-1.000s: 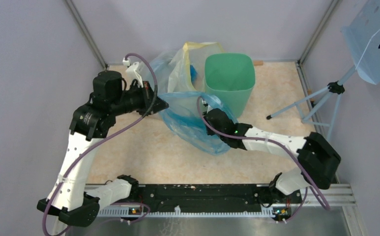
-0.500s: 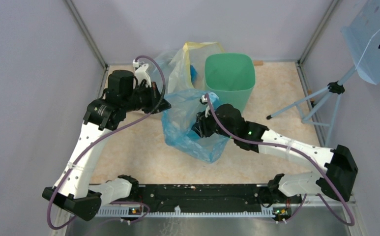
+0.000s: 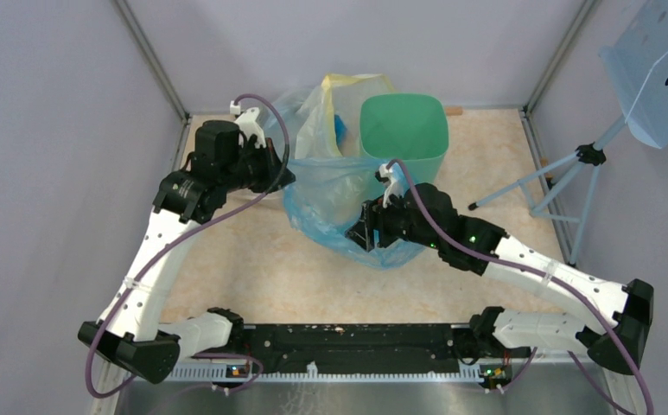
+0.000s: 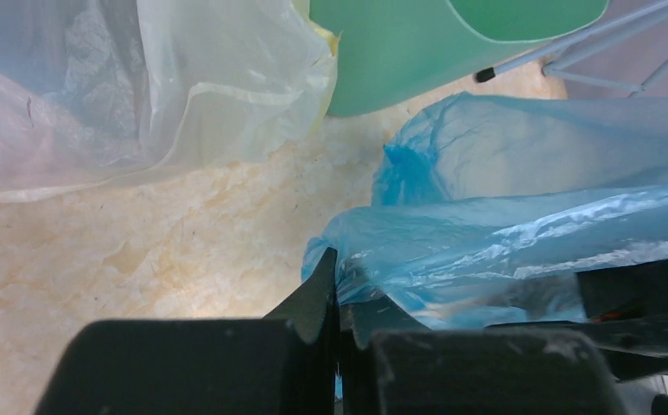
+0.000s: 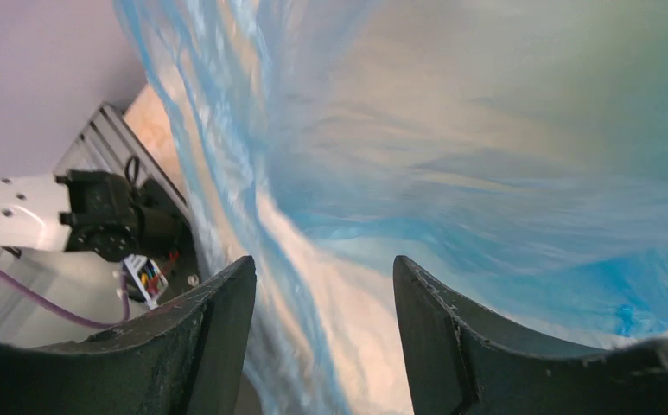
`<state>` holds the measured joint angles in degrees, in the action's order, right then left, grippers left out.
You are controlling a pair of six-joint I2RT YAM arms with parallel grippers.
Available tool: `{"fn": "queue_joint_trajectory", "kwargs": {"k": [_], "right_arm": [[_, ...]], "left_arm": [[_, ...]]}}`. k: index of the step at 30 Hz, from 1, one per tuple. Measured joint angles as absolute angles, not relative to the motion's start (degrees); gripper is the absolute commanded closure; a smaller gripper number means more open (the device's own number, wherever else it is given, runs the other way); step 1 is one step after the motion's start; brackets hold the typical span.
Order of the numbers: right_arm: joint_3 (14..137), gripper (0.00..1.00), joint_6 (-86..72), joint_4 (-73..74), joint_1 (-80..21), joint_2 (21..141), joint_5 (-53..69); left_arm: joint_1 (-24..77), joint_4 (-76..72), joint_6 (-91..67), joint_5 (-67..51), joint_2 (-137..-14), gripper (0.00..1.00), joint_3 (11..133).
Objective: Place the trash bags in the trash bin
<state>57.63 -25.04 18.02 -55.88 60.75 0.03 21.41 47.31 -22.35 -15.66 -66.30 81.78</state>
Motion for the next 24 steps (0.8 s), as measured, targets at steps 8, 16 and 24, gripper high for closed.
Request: {"fn": "queue_joint_trajectory", "kwargs": {"k": [8,16,24], "right_arm": [[51.53,0.29,-27.14,17.87,-55.88,60.53,7.09],[53.54,0.26,-27.33,15.51,-55.88,58.96,15.0],[65.32,0.27,-26.28,15.92,-55.68,55.4,12.23]], "left_arm": [[21.41,44.29,-23.11,-16.19,-68.84,1.0,85.08],[21.41,40.6,-24.36,-17.06,-72.16,1.0,84.53],[20.99,38.87,-24.6,-16.86,-74.37,1.0,81.82]]}}
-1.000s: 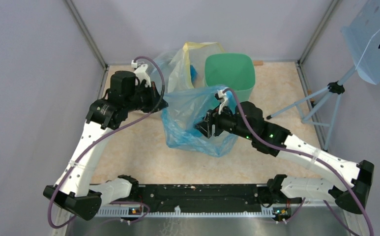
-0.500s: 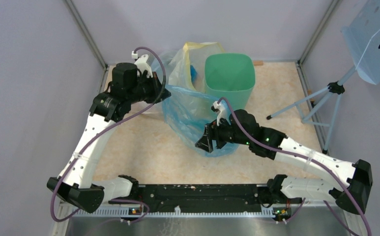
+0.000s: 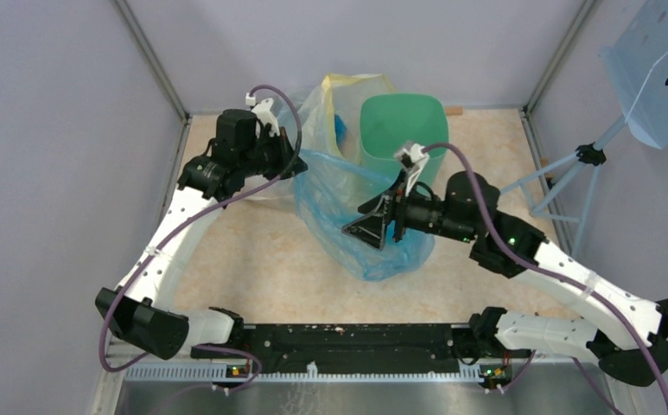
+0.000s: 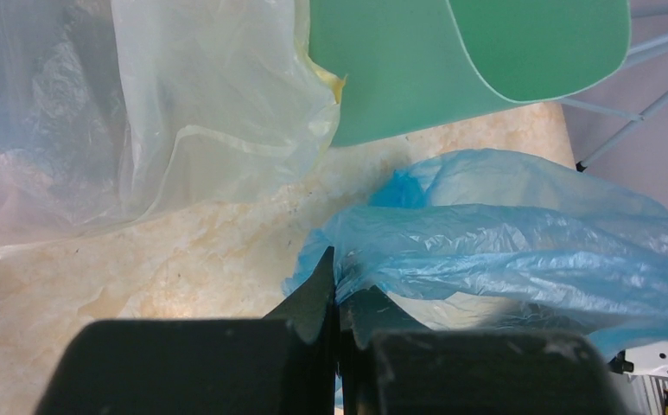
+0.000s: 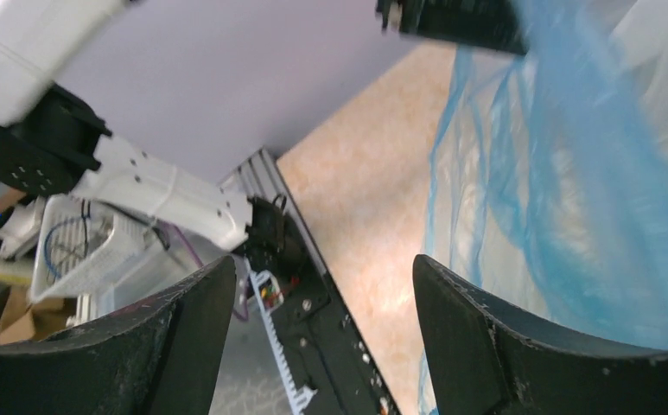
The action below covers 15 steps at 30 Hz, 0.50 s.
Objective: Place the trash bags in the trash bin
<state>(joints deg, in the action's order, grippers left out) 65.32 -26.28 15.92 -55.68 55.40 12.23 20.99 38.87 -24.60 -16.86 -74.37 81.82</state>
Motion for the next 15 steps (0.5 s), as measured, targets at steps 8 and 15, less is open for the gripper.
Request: {"fn": "queue_joint_trajectory", "kwargs": {"k": [8,15], "right_arm": [[79.88,0.23,-21.08,30.55,-55.61,54.78,-8.19],[74.54,0.21,-18.28,41.36,-55.59,55.37,-17.65]], "left_arm": [[20.23,38.22,-24.99,-16.84,-74.87,1.0,81.41],[19.18,37.19,-23.83,-16.4,-74.52,1.0,80.23]]}}
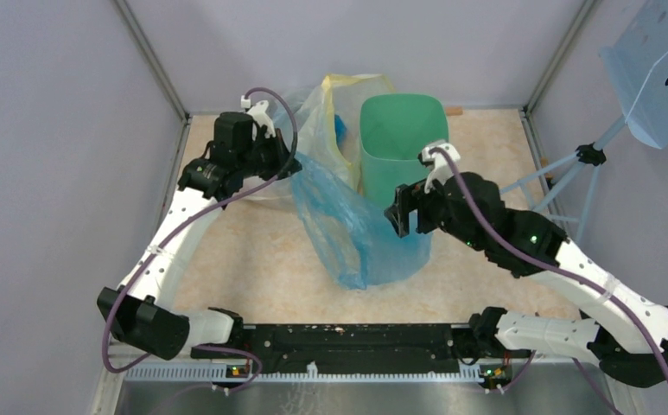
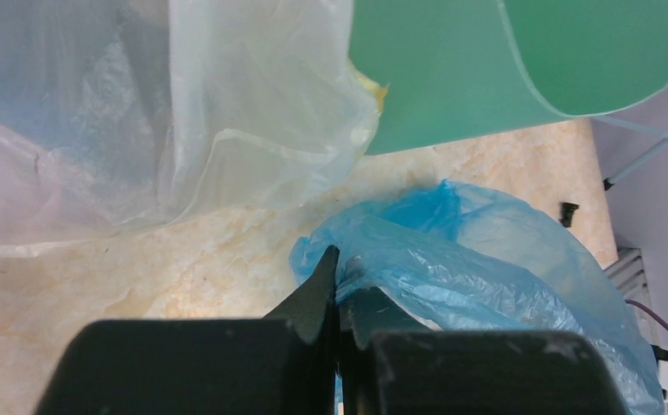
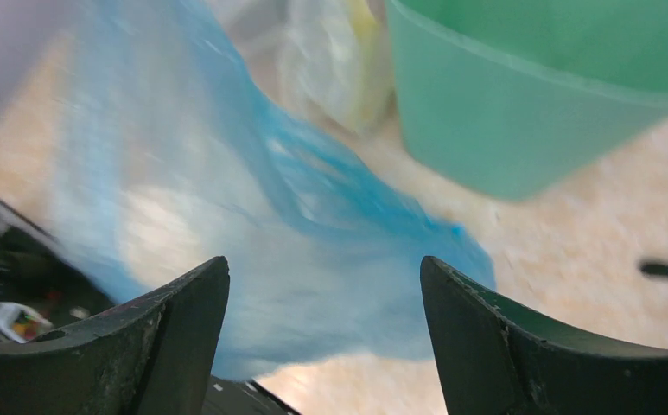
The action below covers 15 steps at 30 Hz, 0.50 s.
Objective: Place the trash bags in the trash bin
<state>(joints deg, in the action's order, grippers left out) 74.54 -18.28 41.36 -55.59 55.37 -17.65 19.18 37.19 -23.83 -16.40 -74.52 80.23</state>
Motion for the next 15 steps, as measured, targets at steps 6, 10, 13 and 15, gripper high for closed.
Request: {"fn": "queue_joint_trajectory", "kwargs": {"k": [6,10,13,15], "right_arm": [[61.71,0.25,-24.32,46.04,-48.95,54.5,-22.55],[51.64,0.26,-27.66,43.38,-36.47,50.92,-16.53],[46.09,0.26,-29.43,40.8,-26.68,48.07,-9.1],[43.22,0.26,-30.72,37.95,-21.15,47.09,-3.25]], "left_arm": [[18.35,34.48,-23.05,-13.21,-71.75,1.0,70.48],[16.91,31.03,-25.17,-11.49,-68.53,1.0,59.29],[14.17,28.03,-27.07,-12.6,-66.78,1.0,52.69],[12.49,26.28,-28.12,-13.34,-66.46,1.0,49.78]]}}
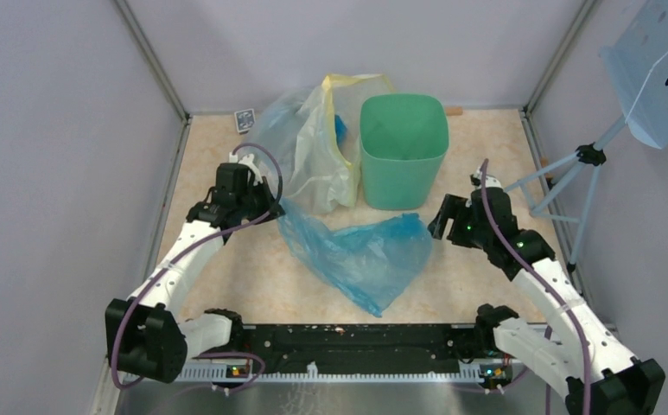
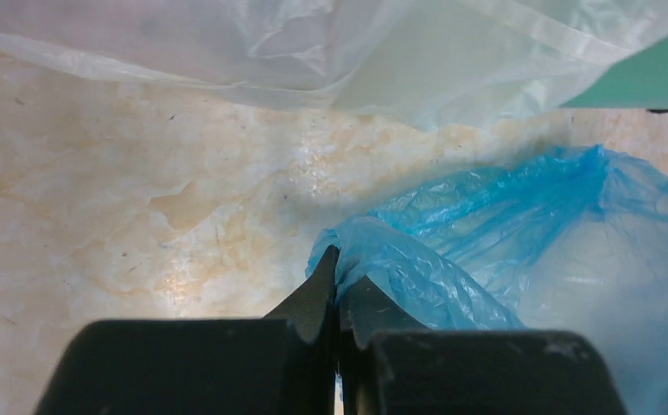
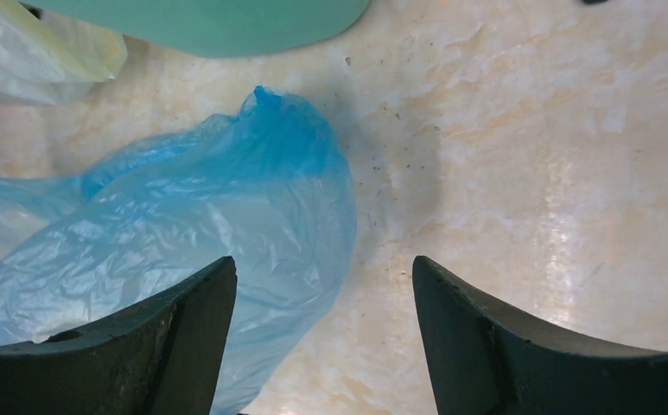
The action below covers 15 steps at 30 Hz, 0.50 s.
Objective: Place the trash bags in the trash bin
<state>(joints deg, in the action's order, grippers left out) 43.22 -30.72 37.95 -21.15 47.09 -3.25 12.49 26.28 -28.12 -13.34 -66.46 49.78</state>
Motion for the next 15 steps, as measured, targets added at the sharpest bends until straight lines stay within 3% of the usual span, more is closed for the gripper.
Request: {"fn": "queue_joint_trajectory", "kwargs": {"k": [4,11,15], "right_arm": [[38.04,0.27,-33.95,29.78,-15.03,46.98,7.9],[34.13,0.27,-37.82,18.35,-13.69,50.76,16.69],[34.13,0.35,-38.3,13.1,-13.69,55.77,19.81]], "left_arm": [[11.35,23.53,-28.67,-14.52,-66.57,1.0,48.18],[11.27,20.16,-28.4,-15.86,-67.26,1.0,48.21],[11.22,19.9,-28.34,-16.36,-67.46,1.0,48.21]]}}
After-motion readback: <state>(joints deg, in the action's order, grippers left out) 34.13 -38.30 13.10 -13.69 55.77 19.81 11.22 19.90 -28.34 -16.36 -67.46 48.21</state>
